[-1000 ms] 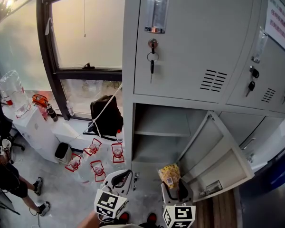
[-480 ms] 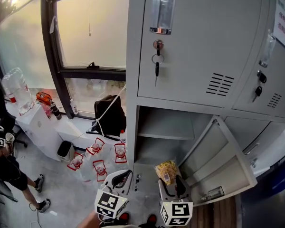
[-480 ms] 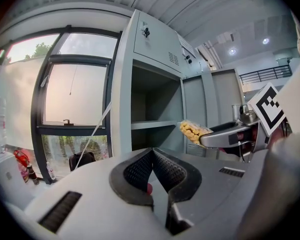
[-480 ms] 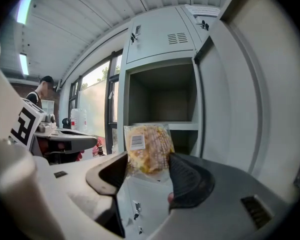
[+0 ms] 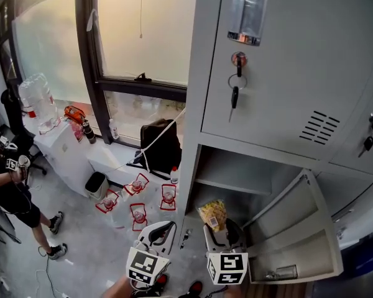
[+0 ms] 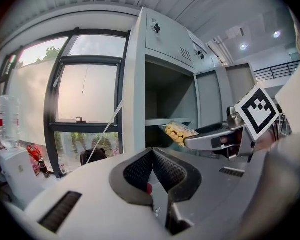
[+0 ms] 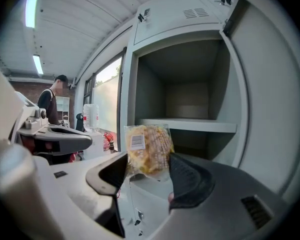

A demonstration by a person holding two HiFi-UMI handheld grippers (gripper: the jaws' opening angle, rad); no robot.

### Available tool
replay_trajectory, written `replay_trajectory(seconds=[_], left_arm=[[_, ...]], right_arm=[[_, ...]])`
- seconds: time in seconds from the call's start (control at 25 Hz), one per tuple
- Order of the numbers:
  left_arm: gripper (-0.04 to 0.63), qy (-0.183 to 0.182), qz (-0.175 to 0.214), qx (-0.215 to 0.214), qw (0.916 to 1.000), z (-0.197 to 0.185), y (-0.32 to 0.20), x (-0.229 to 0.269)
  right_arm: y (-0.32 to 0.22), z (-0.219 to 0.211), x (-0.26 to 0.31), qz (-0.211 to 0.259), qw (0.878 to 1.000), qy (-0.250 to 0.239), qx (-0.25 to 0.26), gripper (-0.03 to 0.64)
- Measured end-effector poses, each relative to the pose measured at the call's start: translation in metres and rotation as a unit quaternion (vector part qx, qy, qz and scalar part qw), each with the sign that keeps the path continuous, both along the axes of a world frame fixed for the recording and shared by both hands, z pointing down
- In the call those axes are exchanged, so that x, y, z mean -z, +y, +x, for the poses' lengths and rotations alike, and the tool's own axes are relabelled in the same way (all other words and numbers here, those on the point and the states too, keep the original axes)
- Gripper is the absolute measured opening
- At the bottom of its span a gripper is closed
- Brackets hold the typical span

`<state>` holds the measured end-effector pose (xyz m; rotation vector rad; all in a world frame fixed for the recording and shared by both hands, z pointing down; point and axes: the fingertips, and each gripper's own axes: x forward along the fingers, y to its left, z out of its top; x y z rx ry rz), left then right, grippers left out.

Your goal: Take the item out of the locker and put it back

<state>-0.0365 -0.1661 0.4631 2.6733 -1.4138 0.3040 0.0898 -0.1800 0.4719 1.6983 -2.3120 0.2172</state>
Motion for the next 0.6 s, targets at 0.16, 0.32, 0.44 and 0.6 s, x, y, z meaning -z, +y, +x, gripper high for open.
replay_trajectory(seconds=[0.16,0.32,0.44,0.6], left_arm=[[0.021,-0.001,-0.008,0.029,0.9995,-0.009,-0.004,-0.008],[0.021,-0.001,-0.017,0.055,0.9983,-0.017,-0.006,-0.016],[0.021,-0.002,-0.023,0.071,0.9972,-0.020,-0.007,-0.022],[0.021,-0.002,-0.029,0.087,0.9958,-0.023,-0.007,-0.028]], right_arm=[[-0.026,-0.004,-0.022,-0.021,1.000,0.015,0.017,0.262],[-0.052,-0.005,-0.045,-0.040,0.998,0.034,0.027,0.262],[-0.069,-0.010,-0.059,-0.053,0.997,0.037,0.037,0.262],[-0.085,-0.017,-0.076,-0.071,0.996,0.038,0.050,0.262]])
